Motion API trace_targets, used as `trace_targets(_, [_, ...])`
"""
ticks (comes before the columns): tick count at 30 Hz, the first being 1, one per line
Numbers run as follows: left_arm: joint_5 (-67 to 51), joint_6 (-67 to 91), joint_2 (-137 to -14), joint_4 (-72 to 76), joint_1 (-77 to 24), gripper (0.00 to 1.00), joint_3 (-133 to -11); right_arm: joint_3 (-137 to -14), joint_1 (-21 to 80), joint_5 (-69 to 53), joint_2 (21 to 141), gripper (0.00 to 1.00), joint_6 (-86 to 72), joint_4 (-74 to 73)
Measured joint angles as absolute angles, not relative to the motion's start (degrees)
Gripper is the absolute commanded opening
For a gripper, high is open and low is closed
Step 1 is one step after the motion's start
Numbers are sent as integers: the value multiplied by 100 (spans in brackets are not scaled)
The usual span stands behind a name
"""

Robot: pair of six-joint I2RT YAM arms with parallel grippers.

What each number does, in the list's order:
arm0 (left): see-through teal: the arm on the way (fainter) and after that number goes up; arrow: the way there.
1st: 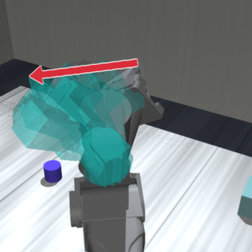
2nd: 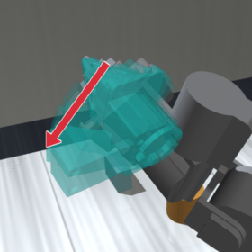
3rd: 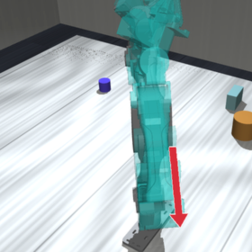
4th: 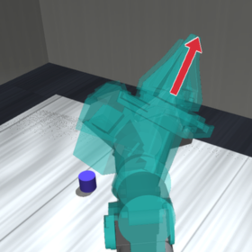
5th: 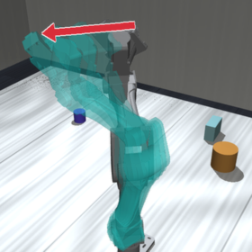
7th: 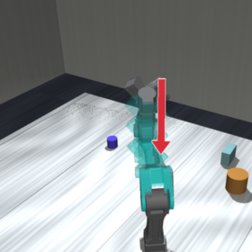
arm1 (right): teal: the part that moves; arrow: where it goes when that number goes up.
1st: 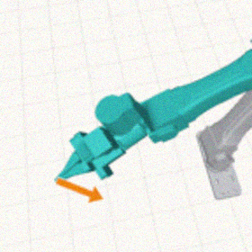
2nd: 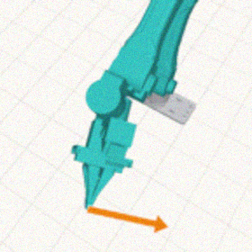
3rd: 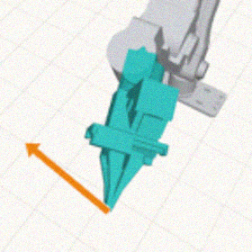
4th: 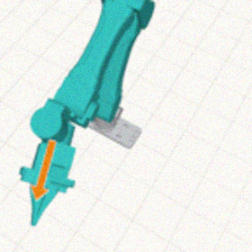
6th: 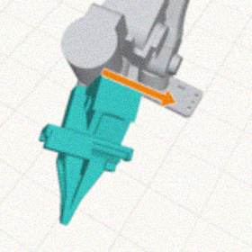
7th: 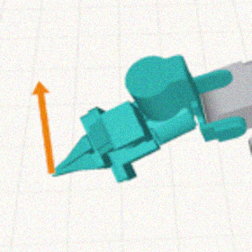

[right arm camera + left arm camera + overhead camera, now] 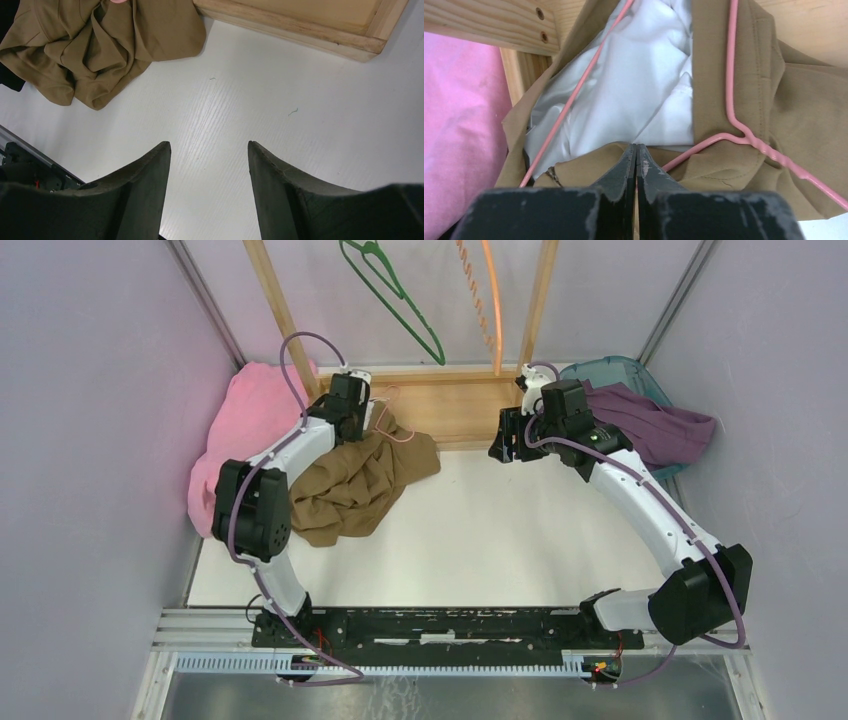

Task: Place the skirt on the hanger
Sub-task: Pick up the hanger from the clothesline.

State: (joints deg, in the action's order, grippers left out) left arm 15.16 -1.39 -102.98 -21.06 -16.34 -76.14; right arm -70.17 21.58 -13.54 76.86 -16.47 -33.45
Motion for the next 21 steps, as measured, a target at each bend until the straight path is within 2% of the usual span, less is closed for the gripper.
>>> trace_targets(3, [1461, -134, -10298, -2202, -1570, 26, -7653, -7017, 2158, -1354, 7686, 64, -1649, -3345])
trace_targets(6, [1380, -130, -10291, -2394, -1544, 30, -7745, -7017, 2158, -1367, 7686, 64, -1656, -3343])
trace_targets(21, [1507, -593, -9859, -2252, -1846, 34, -7467, -7253, 2158, -1616, 7686, 64, -1793, -3378])
